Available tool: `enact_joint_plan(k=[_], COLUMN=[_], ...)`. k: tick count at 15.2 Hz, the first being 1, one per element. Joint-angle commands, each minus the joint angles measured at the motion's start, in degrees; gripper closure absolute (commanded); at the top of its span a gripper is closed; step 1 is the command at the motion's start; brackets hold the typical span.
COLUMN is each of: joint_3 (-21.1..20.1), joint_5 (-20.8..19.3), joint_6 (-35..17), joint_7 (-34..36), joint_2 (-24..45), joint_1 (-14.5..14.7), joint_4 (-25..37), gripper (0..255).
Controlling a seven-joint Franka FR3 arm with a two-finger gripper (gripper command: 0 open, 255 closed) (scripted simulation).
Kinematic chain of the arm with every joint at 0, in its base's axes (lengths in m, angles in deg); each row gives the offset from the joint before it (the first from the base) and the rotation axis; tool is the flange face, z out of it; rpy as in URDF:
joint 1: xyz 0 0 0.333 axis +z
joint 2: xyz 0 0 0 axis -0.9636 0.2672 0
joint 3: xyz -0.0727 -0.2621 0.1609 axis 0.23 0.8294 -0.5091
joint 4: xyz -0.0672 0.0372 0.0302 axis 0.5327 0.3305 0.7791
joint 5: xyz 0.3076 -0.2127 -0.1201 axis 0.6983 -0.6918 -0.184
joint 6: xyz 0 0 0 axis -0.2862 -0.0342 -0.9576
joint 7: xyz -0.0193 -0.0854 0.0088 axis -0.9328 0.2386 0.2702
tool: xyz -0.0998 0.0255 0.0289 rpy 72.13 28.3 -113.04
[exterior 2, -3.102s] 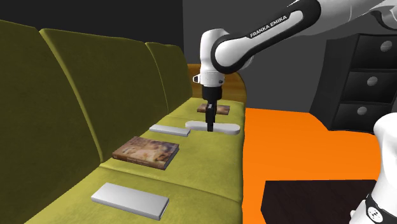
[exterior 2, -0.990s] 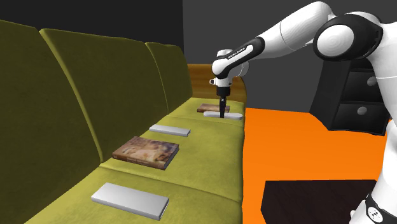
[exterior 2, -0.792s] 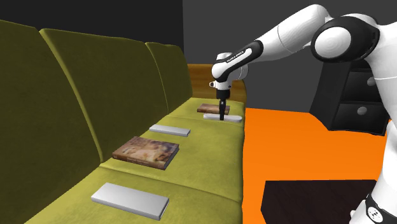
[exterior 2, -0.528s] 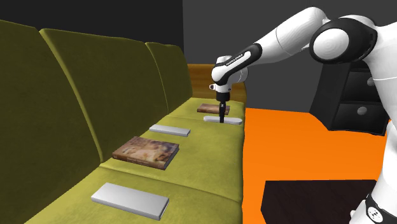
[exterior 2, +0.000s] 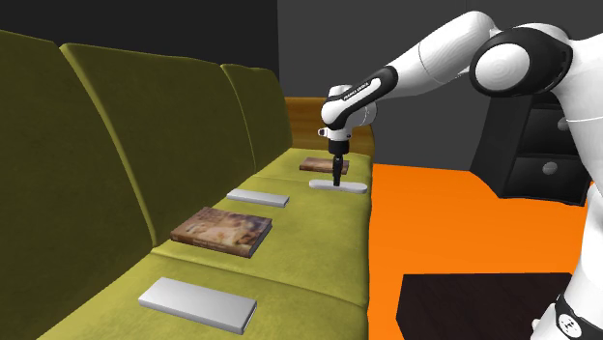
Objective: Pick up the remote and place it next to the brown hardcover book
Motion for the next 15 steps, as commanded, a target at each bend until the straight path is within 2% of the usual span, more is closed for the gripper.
enact_joint_plan(k=[1, 3, 7, 15], joint_3=[0.0, 0.0, 0.7, 0.7], joint_5=[0.0, 0.0, -1.3, -1.3], joint_6=[0.0, 0.0, 6.1, 6.1], joint_7=[0.0, 0.0, 0.8, 0.8], joint_2=[0.0, 0.0, -2.5, -2.5], joint_1=[0.0, 0.0, 0.2, 0.2], joint_4=[0.0, 0.0, 3.7, 3.7], gripper=[0, 0, 0, 0])
